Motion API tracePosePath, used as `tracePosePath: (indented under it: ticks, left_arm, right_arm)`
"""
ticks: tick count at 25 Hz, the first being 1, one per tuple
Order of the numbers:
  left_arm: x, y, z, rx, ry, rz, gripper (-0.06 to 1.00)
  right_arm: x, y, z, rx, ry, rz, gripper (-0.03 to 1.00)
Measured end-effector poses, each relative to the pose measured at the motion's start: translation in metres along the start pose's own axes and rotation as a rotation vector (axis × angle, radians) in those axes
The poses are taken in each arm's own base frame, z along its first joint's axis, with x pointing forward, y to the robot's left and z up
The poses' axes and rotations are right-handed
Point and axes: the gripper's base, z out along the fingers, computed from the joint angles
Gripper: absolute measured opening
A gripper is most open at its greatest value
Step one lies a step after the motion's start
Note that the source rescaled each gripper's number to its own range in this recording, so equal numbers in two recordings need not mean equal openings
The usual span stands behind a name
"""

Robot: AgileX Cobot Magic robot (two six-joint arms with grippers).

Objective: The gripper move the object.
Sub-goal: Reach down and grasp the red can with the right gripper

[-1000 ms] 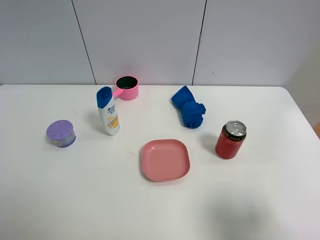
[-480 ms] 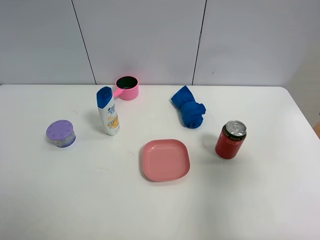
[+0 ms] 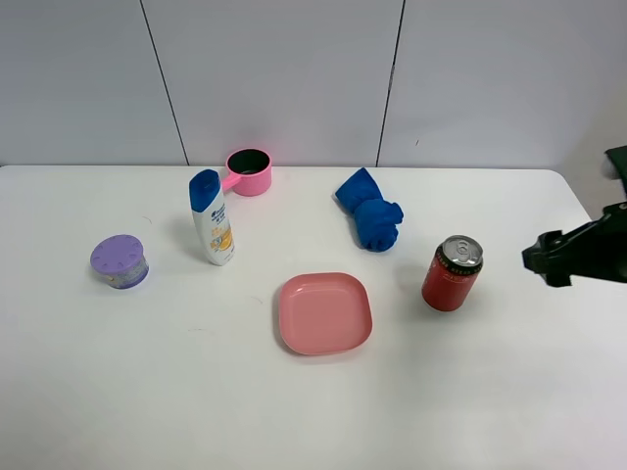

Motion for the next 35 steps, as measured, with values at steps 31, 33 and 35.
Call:
tracePosePath:
  ticks: [31, 33, 35]
  left_arm:
    - [0.000, 0.000, 0.000, 0.000, 0.000, 0.000, 1.00]
    - [0.000, 0.000, 0.000, 0.000, 0.000, 0.000, 1.00]
    - [0.000, 0.000, 0.000, 0.000, 0.000, 0.000, 1.00]
  right_arm:
    - [-0.059, 0.034, 0.051, -0.083, 0.110, 0.051, 0.73]
    - [-0.068, 0.034, 0.055, -0.084, 0.160, 0.050, 0.73]
    - [-0.075, 0.035, 0.060, -0.090, 0.208, 0.060, 0.73]
